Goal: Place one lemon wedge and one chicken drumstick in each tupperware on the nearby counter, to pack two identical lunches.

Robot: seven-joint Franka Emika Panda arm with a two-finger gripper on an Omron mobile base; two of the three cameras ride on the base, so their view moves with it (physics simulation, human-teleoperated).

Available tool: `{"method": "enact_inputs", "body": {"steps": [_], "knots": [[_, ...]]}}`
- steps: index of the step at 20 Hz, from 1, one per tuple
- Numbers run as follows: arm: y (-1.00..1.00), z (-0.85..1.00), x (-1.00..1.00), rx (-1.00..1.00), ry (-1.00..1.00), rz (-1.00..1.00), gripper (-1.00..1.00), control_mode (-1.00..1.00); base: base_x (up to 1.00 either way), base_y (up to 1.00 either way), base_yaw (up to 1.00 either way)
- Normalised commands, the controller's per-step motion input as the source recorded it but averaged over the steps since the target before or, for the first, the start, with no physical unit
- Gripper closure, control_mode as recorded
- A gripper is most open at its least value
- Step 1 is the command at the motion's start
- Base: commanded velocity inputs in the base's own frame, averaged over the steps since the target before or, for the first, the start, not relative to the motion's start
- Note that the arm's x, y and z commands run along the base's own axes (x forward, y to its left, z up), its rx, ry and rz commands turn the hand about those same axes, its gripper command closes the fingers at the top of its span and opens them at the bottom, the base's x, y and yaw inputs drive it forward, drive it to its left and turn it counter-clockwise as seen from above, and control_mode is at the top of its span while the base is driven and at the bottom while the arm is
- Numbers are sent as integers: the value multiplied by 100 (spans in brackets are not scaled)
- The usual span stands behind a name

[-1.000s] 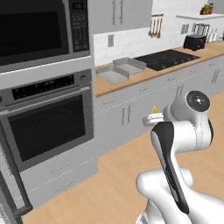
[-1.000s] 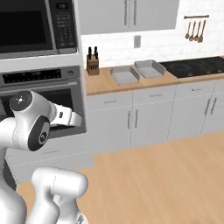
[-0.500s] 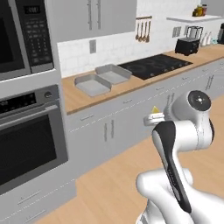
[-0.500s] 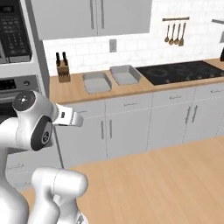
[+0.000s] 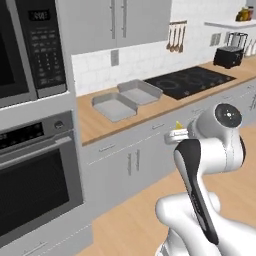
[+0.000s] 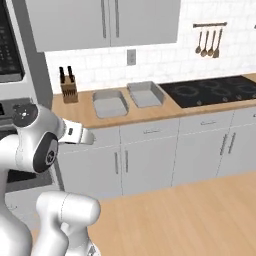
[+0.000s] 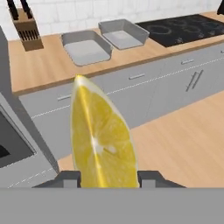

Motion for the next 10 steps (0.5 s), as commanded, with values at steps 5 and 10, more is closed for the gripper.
{"method": "enact_inputs", "body": {"steps": [5, 10], "knots": [[0, 0, 0, 0, 0, 0, 100, 100, 100, -47, 5], [0, 0, 0, 0, 0, 0, 100, 100, 99, -64, 35]]}}
